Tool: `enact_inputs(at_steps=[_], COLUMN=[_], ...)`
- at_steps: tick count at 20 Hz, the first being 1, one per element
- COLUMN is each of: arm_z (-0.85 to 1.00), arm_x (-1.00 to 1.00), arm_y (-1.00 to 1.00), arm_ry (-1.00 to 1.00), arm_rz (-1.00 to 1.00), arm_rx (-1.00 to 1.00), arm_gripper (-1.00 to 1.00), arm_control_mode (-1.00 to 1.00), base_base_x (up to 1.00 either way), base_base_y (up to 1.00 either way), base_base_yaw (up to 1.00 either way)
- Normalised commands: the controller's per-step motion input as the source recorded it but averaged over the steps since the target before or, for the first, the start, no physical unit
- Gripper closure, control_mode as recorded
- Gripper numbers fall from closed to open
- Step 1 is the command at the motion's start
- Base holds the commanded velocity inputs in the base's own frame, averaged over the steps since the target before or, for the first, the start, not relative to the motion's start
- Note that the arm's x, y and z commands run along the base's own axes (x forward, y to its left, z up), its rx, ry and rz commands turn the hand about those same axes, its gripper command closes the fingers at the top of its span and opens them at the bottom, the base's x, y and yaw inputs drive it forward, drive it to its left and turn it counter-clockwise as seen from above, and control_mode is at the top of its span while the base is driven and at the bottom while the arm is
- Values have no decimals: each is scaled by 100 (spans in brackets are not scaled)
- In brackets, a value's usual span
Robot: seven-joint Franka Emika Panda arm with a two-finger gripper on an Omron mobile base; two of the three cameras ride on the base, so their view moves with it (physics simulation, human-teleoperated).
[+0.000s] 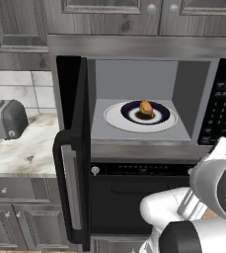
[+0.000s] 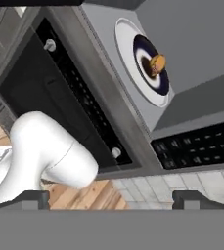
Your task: Transport the chicken drumstick from the fridge to the microwave and turn on the microwave.
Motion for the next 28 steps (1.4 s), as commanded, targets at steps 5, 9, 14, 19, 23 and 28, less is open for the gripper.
enact_inputs(at_steps=[5,9,14,19,23,28], arm_z=[-64,-53,-45,-45,-27,-17], arm_x=[-29,-30,-27,-33,-35,-30], arm_y=[16,22,32,28,23,24], arm_ry=[-14,-18,-24,-37,-32,-20], arm_rz=[22,22,20,20,18,6], arm_rx=[-26,-25,-23,-22,-14,-2], arm_gripper=[-100,-100,-100,-100,-100,-100], arm_control_mode=[-100,-100,-100,-100,-100,-100], base_base_x=[0,0,0,0,0,0], base_base_y=[0,0,0,0,0,0], base_base_yaw=[0,0,0,0,0,0])
